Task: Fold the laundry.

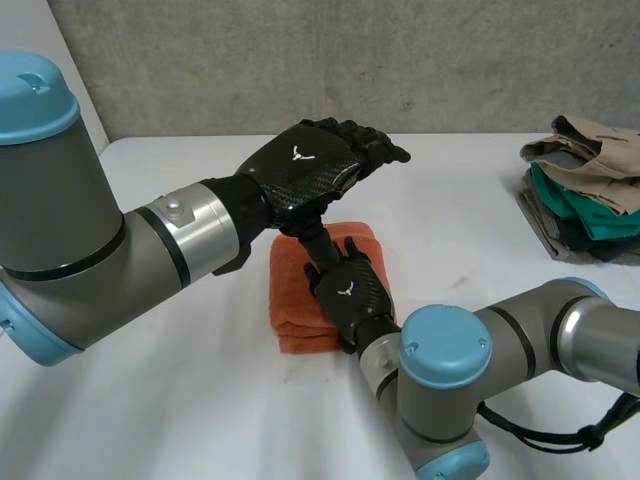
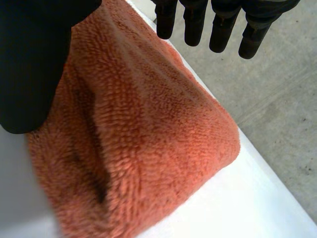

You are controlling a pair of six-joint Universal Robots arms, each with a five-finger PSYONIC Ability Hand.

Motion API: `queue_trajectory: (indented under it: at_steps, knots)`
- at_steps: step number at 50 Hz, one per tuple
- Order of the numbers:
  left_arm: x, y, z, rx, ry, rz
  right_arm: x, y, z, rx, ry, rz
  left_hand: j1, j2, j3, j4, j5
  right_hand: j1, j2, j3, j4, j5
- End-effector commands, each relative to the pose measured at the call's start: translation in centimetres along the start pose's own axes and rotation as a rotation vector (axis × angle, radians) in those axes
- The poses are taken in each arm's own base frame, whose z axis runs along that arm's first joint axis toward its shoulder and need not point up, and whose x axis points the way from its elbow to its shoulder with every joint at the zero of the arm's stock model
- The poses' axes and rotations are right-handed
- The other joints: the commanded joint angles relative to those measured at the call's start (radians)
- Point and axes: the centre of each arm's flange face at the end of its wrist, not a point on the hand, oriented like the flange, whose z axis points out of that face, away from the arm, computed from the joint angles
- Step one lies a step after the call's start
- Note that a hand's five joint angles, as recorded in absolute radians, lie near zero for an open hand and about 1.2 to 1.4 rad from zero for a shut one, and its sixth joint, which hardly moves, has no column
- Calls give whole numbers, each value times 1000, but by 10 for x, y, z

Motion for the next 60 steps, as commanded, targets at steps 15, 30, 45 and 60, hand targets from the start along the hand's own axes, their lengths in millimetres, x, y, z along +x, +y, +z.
queue_trajectory:
  at_steps: [15,30,45,60]
  knots:
    - [-3,2,2,0,-7,-19,44,-15,38,100,134,16,-2,-33,-41,-33,-48,1174,1198,1185,1181,1174]
    - [-20,-38,-3,115,-58,-11,273,-107,55,447,608,4,1,-30,-38,-30,-45,1174,1198,1185,1181,1174]
    - [-13,-29,-3,99,-41,-39,440,26,8,298,603,-36,1,-30,-38,-30,-45,1174,1198,1185,1181,1174]
    - [-4,-13,-2,62,-19,-63,420,212,-25,40,359,82,1,-30,-38,-30,-45,1174,1198,1185,1181,1174]
